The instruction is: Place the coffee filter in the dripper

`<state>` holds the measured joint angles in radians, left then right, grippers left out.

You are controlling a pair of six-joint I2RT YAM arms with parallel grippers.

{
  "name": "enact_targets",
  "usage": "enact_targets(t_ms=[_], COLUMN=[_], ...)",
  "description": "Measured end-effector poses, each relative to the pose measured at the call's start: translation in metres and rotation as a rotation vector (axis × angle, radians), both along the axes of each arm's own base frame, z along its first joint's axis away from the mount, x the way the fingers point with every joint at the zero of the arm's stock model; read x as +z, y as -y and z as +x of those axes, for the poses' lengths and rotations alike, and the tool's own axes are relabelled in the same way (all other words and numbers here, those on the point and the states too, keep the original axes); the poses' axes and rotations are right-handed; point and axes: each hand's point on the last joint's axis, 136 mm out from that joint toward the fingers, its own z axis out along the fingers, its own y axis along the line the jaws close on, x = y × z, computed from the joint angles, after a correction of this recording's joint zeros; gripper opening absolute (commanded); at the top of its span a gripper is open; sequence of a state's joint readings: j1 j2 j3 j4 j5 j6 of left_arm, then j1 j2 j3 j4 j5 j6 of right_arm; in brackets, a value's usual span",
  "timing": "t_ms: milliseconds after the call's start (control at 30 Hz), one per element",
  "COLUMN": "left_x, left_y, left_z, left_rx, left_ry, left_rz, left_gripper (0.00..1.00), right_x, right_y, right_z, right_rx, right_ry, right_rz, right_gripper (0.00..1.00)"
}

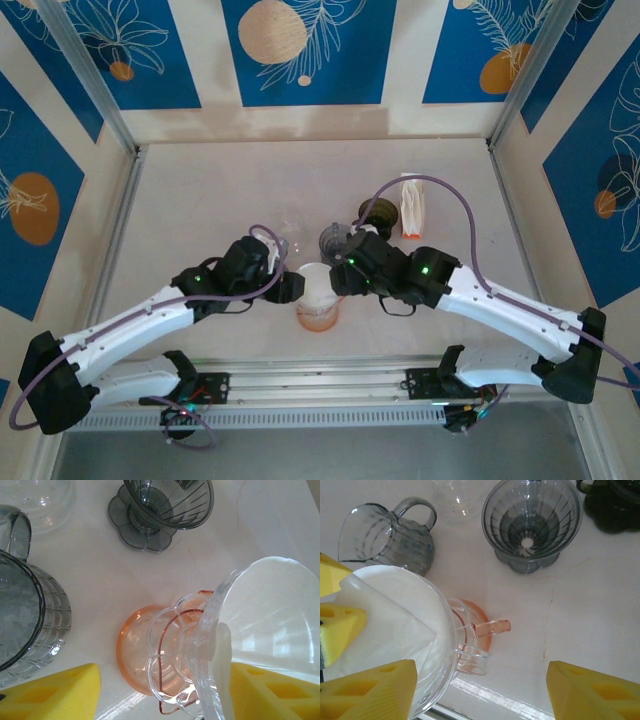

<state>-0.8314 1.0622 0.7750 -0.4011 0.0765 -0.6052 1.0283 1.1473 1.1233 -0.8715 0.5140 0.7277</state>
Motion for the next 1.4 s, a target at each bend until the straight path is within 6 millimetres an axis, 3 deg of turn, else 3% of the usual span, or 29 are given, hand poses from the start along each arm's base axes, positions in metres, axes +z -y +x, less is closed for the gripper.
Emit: enact_targets(t_ms=[433,700,933,1233,1400], left_x=[0.013,0.036,0.045,0.052,0.025], left_y=[-0.001,-0.003,-0.006,-0.043,-0.068], left_z=[0.0,0.003,0.007,0.037,0.048], left_rx=[0.012,0.026,0.048,0.2,0.292], left_ry=[0.015,0.06,0.081,0.103,0.046], left_rz=[-0.029,-0.057,-0.054,-0.059,-0.033], left_gripper=[0.74,0.74,0.74,0.66,0.65], right_x=[0.002,0.008,0.013,0.014,-0.008], right_y=[0.006,0.011,0.018,0.033,0.055], right_z=[0.003,0.004,0.007,0.013,0.015], right_rx=[-0.019,-0.033,-0.064,-0.135,-0.217], right_ry=[0.027,0.045,0.069,0.068,0.011], right_rz=[-0.009,0.01,0.024,0.041,0.024], right_gripper=[0.7,0.69,0.66,0.63,0.62])
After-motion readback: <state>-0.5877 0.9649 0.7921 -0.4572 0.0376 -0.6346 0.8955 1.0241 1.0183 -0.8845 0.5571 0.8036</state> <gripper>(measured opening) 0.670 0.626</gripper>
